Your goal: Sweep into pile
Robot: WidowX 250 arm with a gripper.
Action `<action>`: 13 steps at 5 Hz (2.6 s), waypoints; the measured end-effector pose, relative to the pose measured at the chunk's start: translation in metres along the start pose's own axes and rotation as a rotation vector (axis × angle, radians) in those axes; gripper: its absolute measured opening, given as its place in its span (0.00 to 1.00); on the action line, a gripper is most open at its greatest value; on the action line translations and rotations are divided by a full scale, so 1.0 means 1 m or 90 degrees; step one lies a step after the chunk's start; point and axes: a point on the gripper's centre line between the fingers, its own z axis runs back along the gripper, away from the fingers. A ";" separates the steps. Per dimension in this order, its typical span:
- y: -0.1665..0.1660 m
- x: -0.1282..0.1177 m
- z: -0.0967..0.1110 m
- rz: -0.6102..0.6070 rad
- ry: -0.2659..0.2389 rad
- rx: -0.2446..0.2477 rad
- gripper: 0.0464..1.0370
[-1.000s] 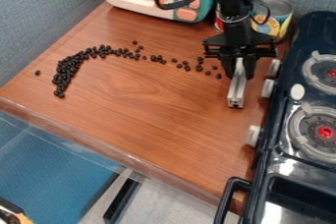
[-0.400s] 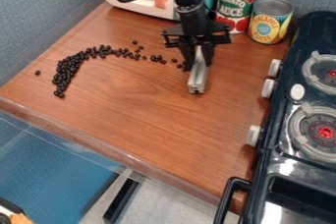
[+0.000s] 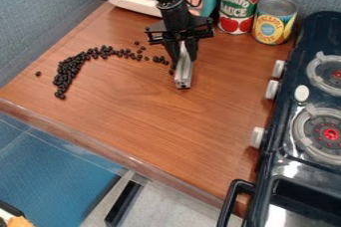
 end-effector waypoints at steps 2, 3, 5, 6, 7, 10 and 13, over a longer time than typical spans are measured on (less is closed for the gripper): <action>0.043 0.003 0.008 0.070 -0.015 0.006 0.30; 0.067 0.001 0.014 0.096 -0.018 0.010 0.30; 0.101 -0.009 0.023 0.132 -0.022 0.011 0.30; 0.109 -0.013 0.030 0.131 -0.029 0.015 0.30; 0.120 -0.017 0.035 0.128 -0.042 0.021 0.30; 0.117 -0.023 0.044 0.107 -0.061 0.014 0.30; 0.025 -0.022 0.055 -0.012 -0.077 -0.033 0.30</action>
